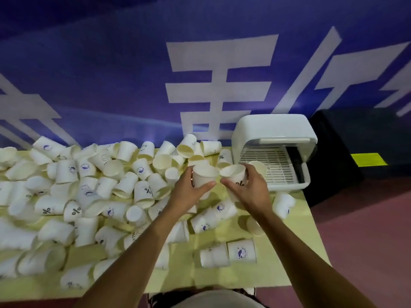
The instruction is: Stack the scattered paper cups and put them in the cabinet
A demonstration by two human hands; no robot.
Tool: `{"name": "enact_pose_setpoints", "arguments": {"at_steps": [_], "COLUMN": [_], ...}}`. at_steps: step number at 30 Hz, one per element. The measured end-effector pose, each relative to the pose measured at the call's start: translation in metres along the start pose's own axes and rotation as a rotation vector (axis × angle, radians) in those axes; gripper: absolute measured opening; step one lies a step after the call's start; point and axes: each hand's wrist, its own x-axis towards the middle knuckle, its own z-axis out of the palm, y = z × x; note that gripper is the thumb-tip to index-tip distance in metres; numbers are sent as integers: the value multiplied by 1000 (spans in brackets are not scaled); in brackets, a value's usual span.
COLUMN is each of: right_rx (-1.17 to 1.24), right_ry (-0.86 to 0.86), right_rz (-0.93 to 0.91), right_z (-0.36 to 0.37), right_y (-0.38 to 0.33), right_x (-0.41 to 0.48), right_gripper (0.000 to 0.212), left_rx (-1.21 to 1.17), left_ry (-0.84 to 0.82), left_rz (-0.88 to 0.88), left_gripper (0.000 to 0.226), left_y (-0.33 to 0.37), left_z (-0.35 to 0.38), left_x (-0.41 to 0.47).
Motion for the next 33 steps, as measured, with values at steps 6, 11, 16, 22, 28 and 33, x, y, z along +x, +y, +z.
{"name": "enact_pose_setpoints", "arguments": {"at_steps": [6,11,16,22,28,33], "right_rx": [70,81,132,139,112,-4], "right_ry": [-16,-3,65,54,-51,-43], "right_rz": [38,63,97,105,117,77], "right_z": [-48,-71,-83,-82,-65,-45], "right_y": [39,51,57,63,72,87], "right_x": [17,32,46,65,78,87], "right_gripper": [61,54,56,61,64,71], "left_rx": [9,38,64,66,58,61], "left_ry": [0,-39,-74,-104,-115,-97], "left_rz": [-78,-94,-93,-101,-120,-137], "left_gripper": [77,62,62,61,58,57], "left_y": [23,32,38,39,34,27], "left_z": [51,74,84,85,84,79], "left_x": [-4,15,34,52,63,66]}}
